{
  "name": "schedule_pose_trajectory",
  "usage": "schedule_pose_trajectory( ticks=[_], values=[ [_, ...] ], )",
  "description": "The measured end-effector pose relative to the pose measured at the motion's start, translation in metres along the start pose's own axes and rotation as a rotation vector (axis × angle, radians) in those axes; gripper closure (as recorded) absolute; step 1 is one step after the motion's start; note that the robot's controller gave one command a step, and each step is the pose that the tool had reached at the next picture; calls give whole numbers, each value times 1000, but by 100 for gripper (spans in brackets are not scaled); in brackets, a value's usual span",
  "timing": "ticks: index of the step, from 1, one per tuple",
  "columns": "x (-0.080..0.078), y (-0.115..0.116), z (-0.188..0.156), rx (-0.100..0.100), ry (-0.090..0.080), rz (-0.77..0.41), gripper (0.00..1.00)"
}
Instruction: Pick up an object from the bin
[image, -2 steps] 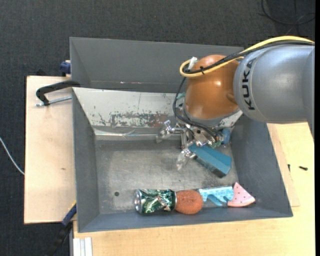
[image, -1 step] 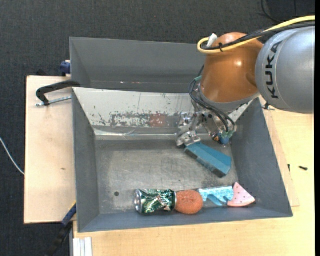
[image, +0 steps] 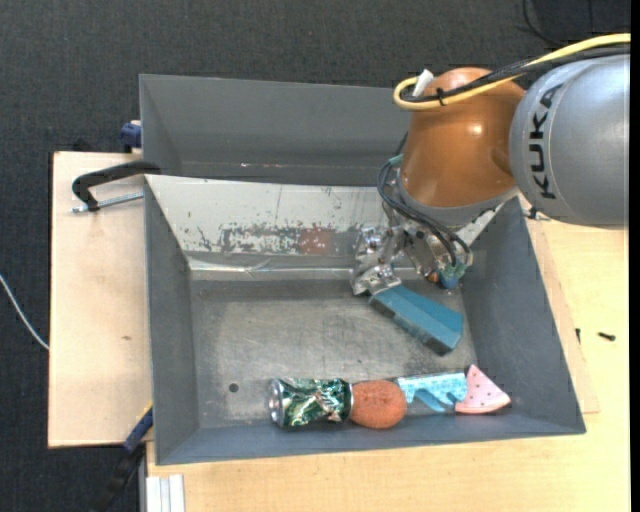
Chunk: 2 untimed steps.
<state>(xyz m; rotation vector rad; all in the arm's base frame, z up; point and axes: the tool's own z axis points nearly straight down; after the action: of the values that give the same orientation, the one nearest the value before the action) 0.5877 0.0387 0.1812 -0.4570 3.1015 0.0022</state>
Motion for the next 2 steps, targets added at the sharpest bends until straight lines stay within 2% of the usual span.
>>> schedule_pose_trajectory(
  ticks=[1, 2],
  values=[
    [-2, 9, 6, 2, 2, 56, 100],
    [26, 29, 18, -2, 4, 112, 100]
  ],
)
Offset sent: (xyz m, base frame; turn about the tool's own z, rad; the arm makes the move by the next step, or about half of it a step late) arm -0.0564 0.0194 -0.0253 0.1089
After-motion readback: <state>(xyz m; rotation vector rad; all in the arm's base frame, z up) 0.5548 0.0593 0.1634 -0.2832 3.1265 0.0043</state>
